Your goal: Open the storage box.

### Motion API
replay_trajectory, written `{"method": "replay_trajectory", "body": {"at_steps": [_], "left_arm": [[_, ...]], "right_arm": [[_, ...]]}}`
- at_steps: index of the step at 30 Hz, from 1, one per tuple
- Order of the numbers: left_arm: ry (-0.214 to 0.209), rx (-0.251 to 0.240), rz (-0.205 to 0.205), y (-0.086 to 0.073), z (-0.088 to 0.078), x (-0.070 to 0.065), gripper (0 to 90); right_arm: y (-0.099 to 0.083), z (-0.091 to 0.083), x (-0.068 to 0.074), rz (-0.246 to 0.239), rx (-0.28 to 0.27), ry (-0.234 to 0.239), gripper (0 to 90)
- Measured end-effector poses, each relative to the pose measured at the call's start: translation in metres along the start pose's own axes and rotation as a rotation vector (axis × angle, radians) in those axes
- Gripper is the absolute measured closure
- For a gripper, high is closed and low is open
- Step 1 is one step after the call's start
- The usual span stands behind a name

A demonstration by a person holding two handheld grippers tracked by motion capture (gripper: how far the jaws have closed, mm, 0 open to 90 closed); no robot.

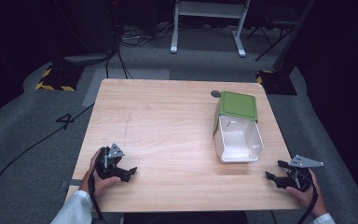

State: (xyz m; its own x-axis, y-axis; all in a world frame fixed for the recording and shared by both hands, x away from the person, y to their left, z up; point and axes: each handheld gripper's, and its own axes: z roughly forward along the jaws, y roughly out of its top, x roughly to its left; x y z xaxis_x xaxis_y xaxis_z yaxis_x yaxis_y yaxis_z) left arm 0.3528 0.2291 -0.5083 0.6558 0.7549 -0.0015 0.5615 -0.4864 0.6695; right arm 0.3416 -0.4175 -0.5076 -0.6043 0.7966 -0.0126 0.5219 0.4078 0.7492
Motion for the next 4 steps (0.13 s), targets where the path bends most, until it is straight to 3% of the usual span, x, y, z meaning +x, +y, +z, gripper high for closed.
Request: {"method": "replay_trajectory", "body": {"at_steps": [4], "left_arm": [[0.0, 0.0, -0.001, 0.0, 0.0, 0.0, 0.5]], "right_arm": [[0.0, 0.0, 0.0001, 0.0, -0.001, -0.001, 18.8]]}}
